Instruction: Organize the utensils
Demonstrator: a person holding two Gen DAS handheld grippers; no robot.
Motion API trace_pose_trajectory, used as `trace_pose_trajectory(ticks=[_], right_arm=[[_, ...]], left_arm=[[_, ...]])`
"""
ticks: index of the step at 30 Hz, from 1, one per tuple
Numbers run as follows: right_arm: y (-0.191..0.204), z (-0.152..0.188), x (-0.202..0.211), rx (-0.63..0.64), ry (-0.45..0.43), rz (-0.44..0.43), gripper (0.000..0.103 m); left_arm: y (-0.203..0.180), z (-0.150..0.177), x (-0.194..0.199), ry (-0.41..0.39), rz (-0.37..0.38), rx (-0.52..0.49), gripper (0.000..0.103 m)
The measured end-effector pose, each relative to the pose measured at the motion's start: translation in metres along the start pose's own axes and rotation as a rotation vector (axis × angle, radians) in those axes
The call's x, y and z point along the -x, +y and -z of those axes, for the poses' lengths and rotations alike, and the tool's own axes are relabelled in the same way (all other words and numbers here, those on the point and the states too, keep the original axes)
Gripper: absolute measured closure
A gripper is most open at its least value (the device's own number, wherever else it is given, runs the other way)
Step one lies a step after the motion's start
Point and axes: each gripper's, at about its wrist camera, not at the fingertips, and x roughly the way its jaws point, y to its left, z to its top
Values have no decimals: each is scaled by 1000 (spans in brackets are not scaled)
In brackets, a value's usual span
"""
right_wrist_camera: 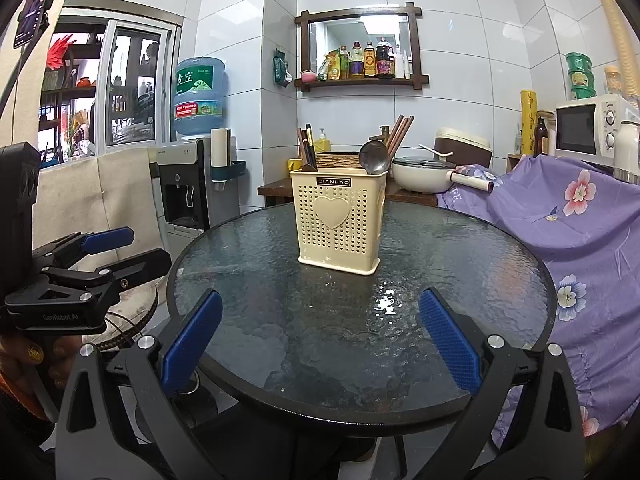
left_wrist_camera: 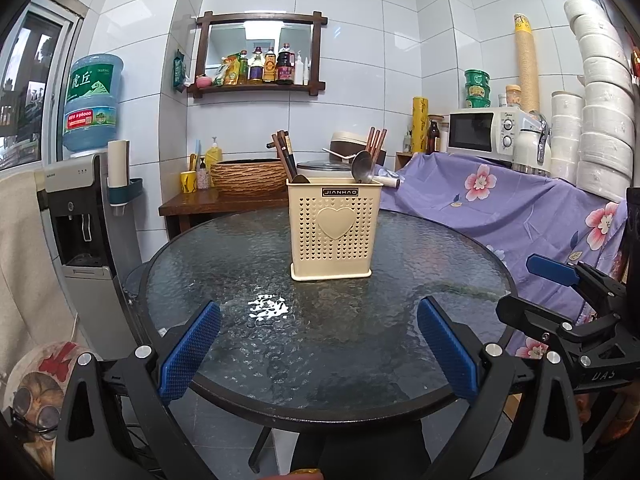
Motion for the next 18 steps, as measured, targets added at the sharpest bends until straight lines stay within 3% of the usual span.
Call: trace_pose_trajectory(ticks=[18], right_arm=[[0,1,-3,-1,7,5,6]], left_arm=[[2,1,0,2,-1,-1,6]])
